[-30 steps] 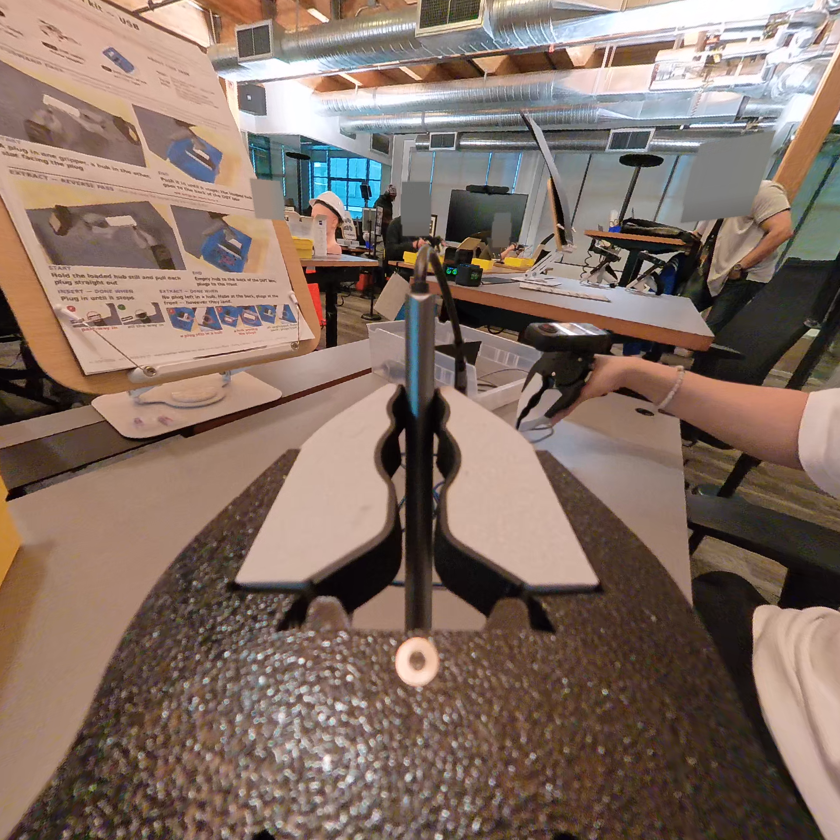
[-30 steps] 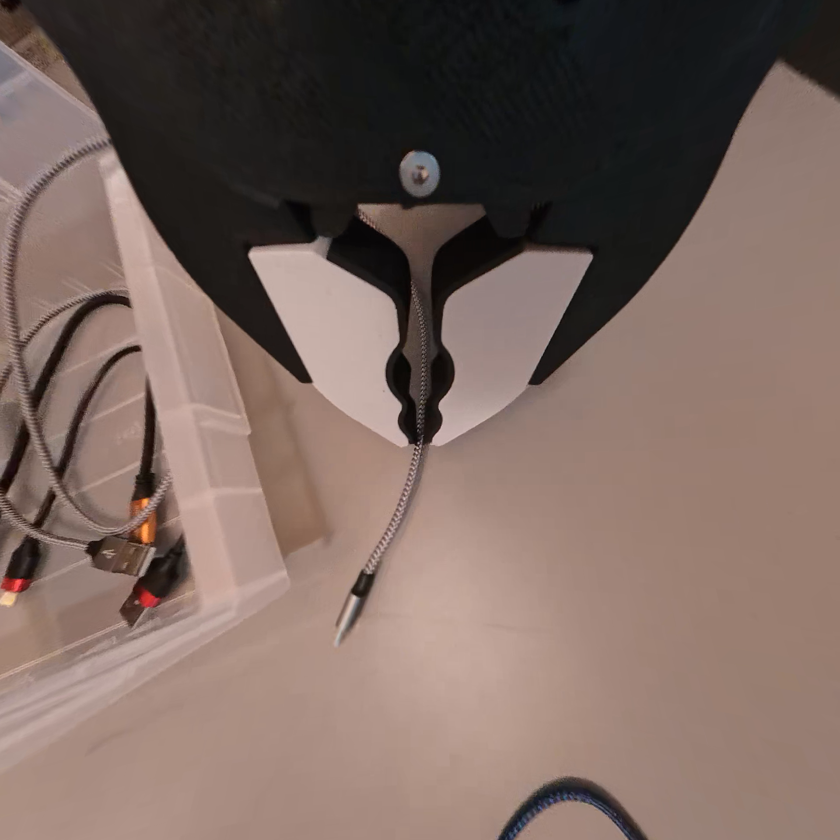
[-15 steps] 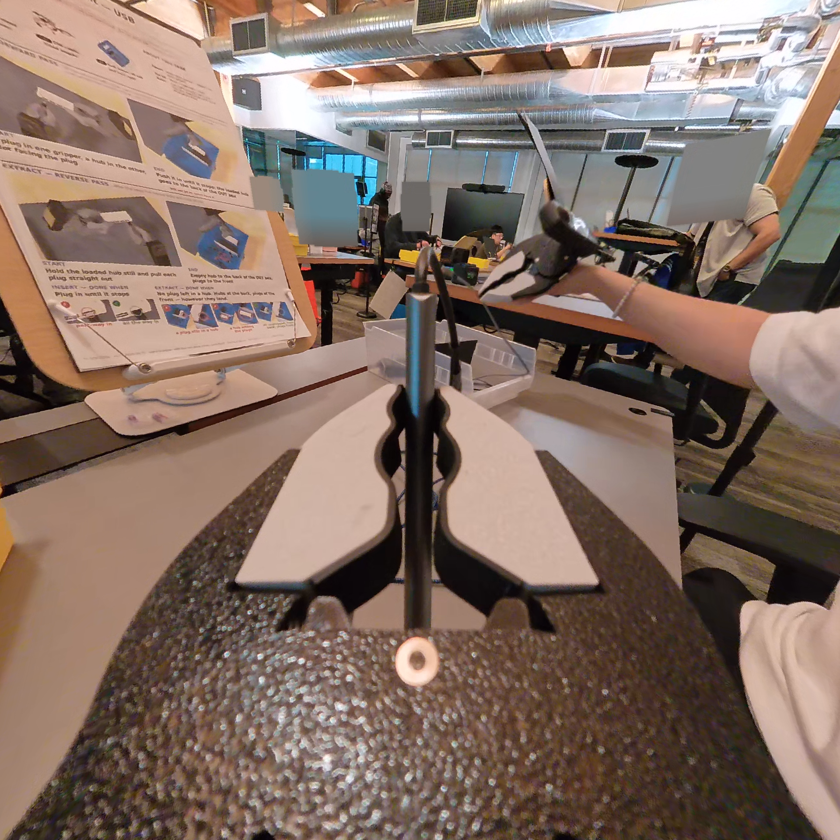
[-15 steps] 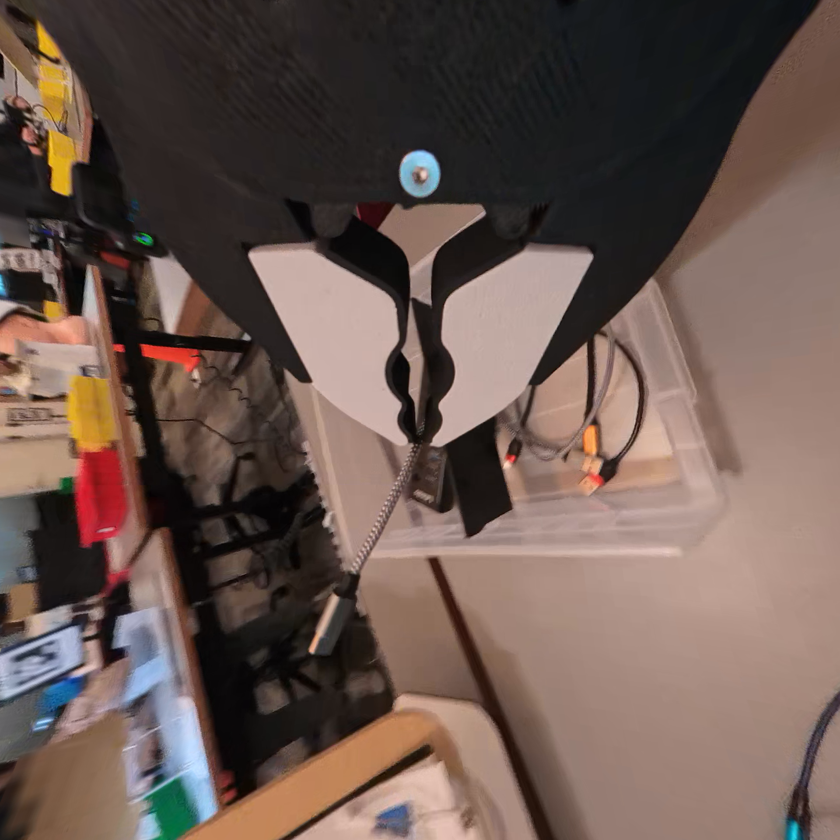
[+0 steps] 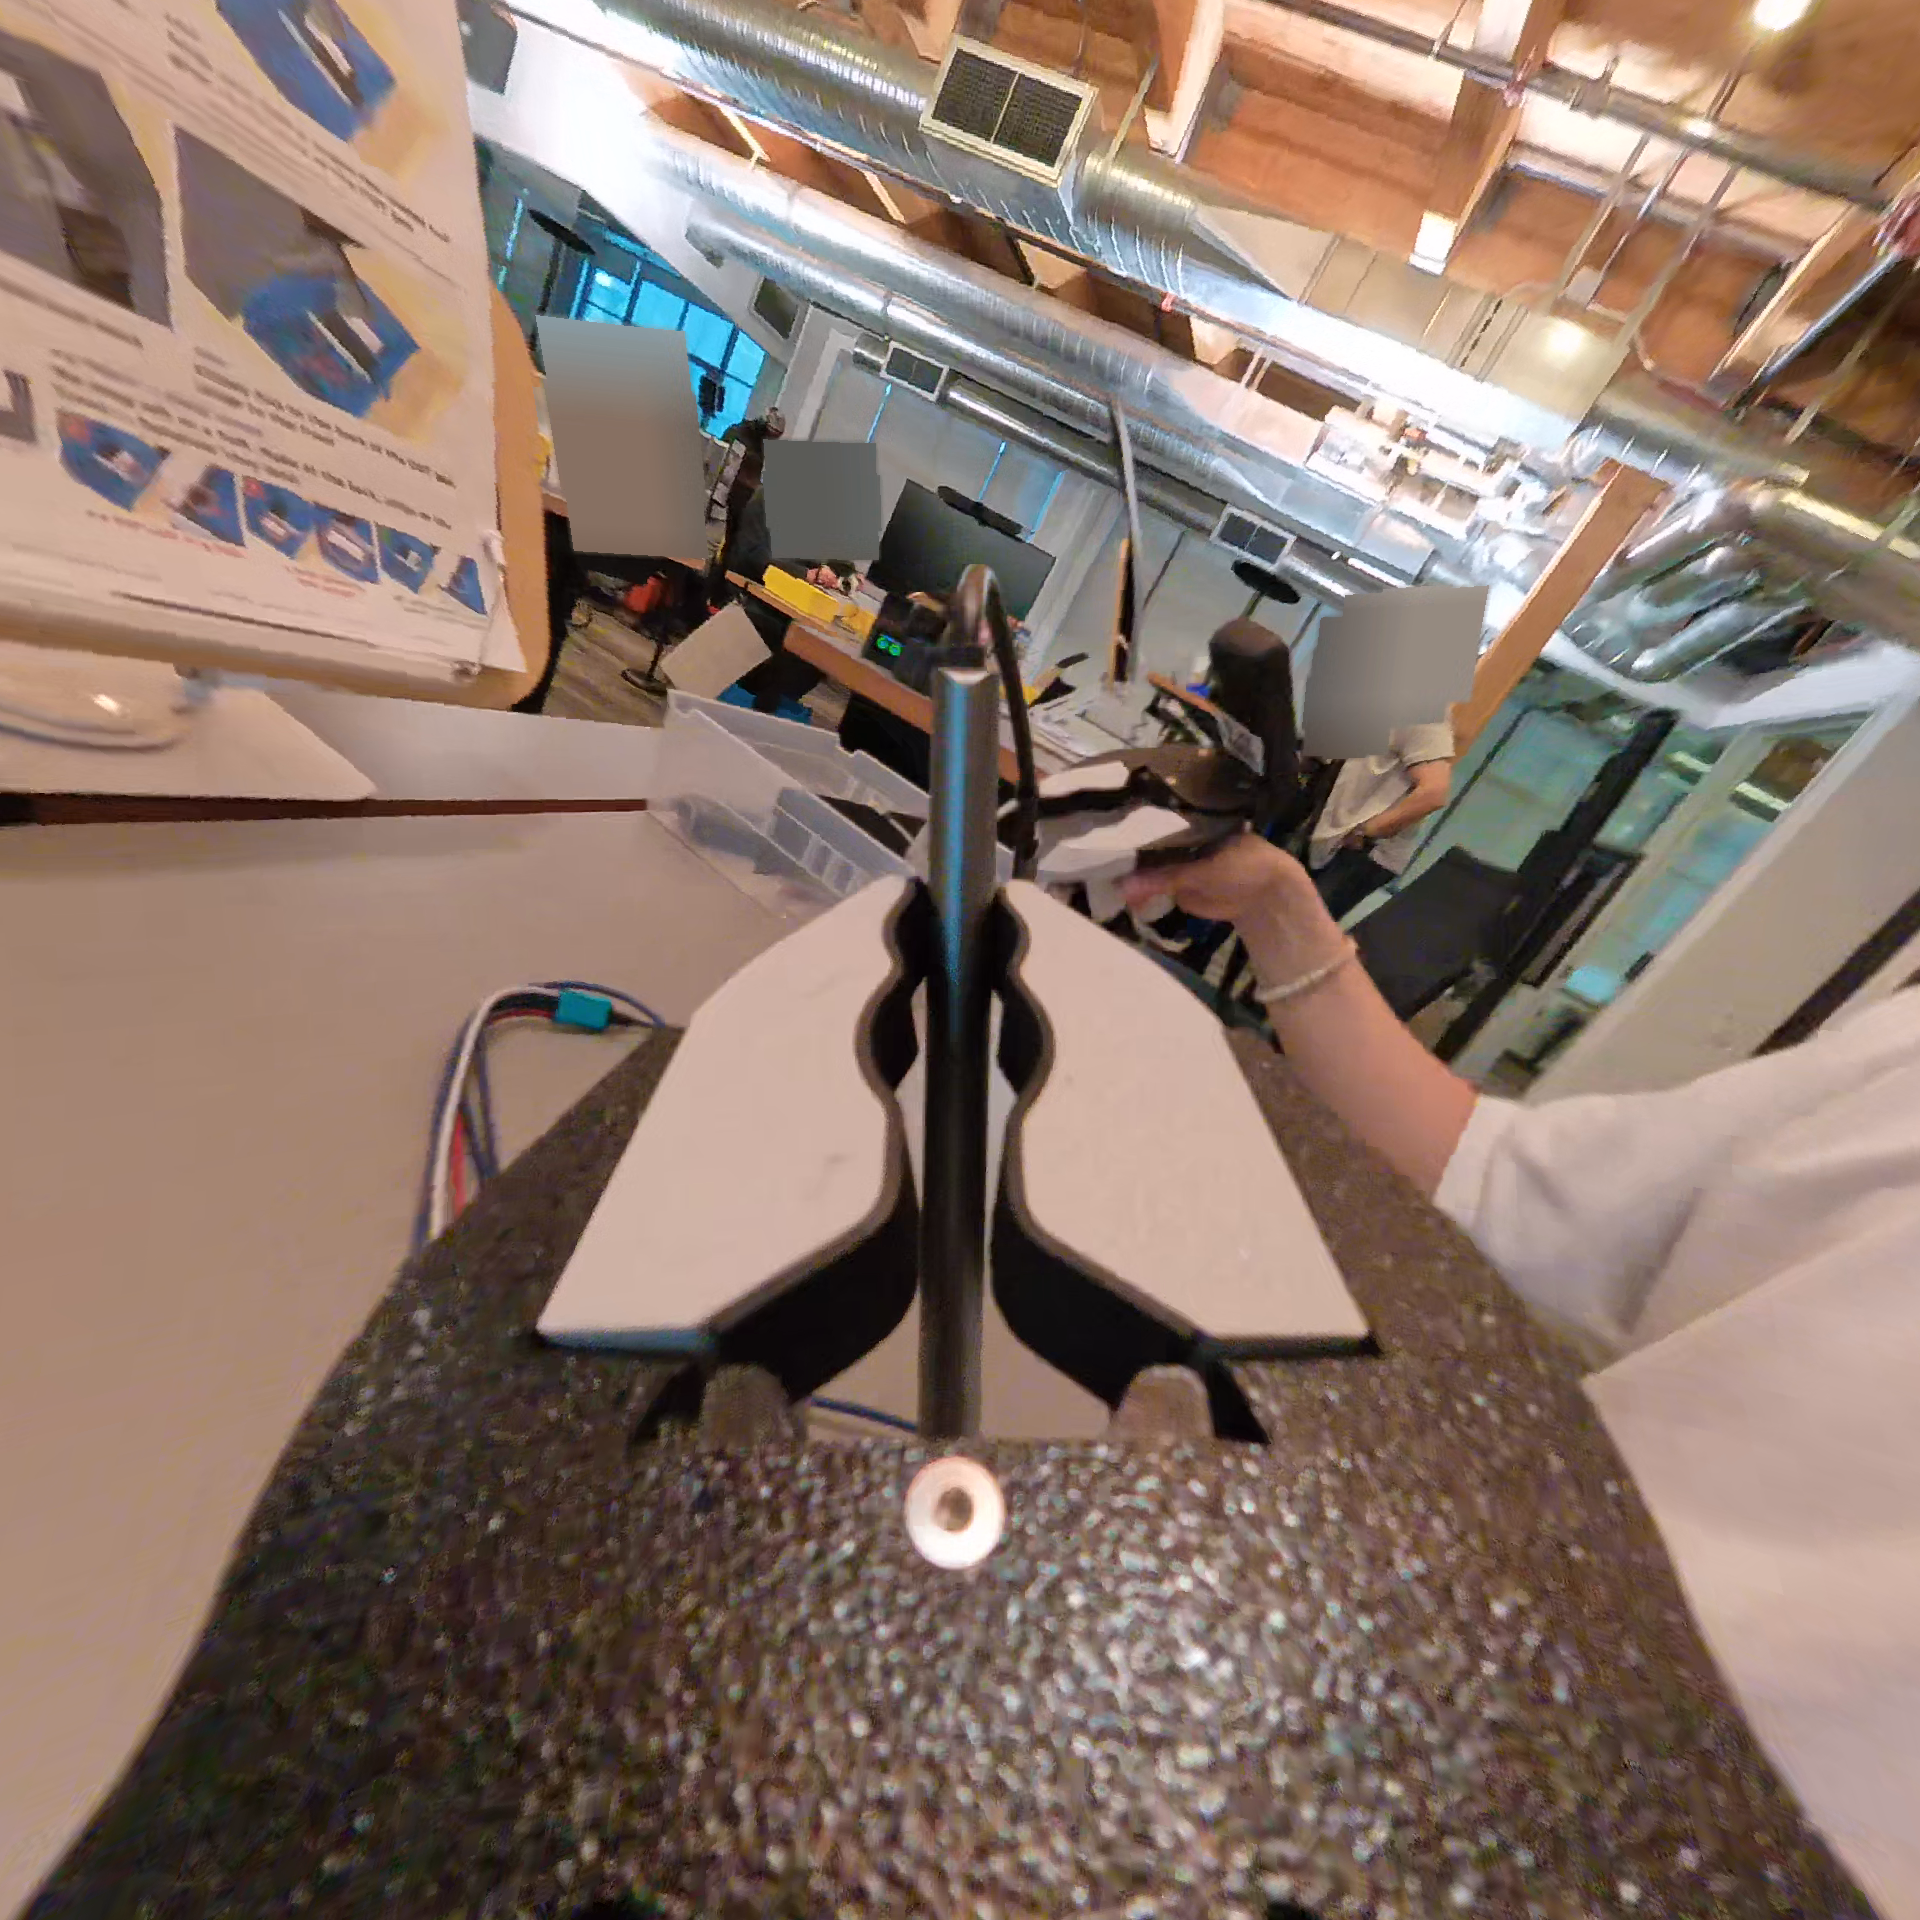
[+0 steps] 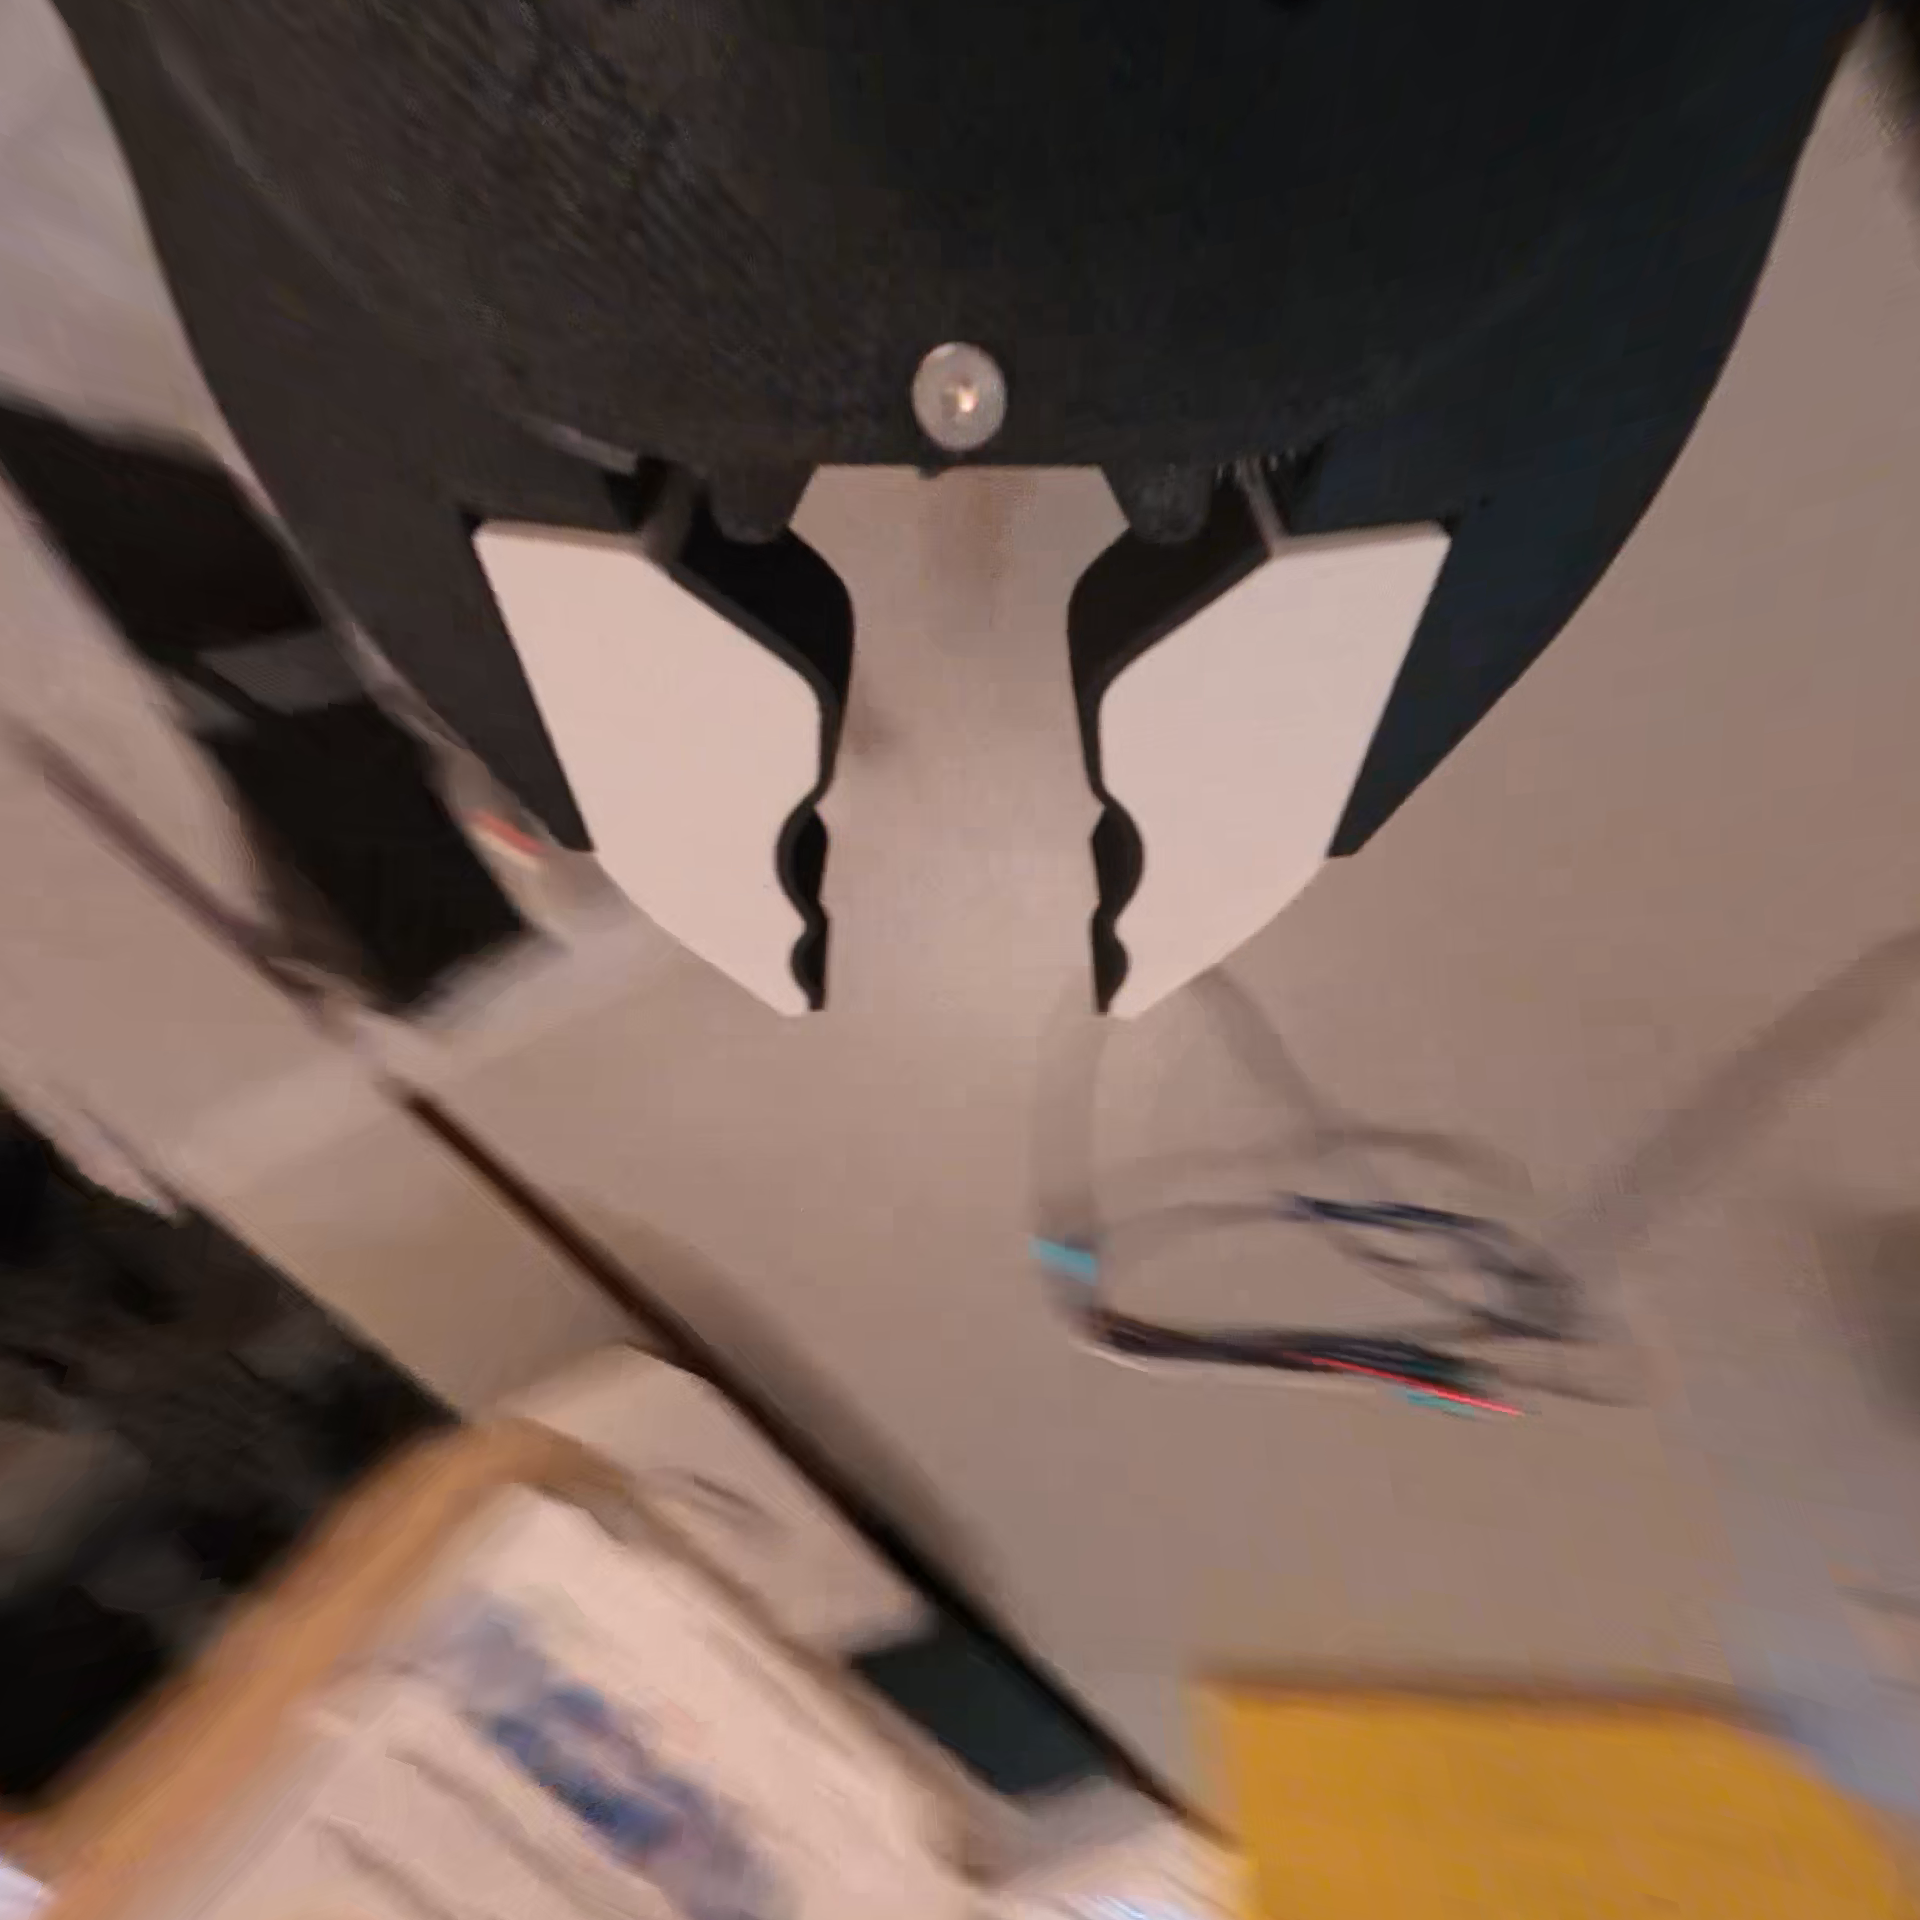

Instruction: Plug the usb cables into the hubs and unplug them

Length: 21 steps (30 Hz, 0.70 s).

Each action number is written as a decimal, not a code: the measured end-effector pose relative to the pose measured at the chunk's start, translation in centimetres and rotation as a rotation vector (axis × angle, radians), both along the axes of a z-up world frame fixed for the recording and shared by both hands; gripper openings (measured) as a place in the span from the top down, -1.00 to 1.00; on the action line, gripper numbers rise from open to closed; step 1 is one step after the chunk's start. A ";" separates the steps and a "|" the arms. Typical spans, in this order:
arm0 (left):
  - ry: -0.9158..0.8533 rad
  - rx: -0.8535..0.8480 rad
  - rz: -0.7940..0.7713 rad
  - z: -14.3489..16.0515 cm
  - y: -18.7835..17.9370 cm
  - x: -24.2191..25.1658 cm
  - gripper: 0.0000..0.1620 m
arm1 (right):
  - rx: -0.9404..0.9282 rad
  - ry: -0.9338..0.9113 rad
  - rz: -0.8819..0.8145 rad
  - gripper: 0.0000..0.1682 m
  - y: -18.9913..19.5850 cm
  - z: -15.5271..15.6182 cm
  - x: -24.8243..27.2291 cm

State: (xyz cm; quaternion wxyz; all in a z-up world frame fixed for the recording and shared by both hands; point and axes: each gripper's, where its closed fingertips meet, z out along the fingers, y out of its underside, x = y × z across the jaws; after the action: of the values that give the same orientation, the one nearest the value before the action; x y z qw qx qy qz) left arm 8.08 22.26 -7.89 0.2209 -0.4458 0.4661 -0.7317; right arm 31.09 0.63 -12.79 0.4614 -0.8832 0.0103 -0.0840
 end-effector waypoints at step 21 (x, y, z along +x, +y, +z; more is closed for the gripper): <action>0.249 -0.489 -0.131 -6.5 -4.7 5.6 0.88 | 0.346 -0.081 0.412 0.75 13.9 -1.3 -18.1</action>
State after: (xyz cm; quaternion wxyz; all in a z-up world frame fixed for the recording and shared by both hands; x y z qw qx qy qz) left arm 13.70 17.58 -14.39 0.0000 -0.5411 0.3271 -0.7747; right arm 13.04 14.52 -14.07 0.6127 -0.7706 -0.1741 -0.0206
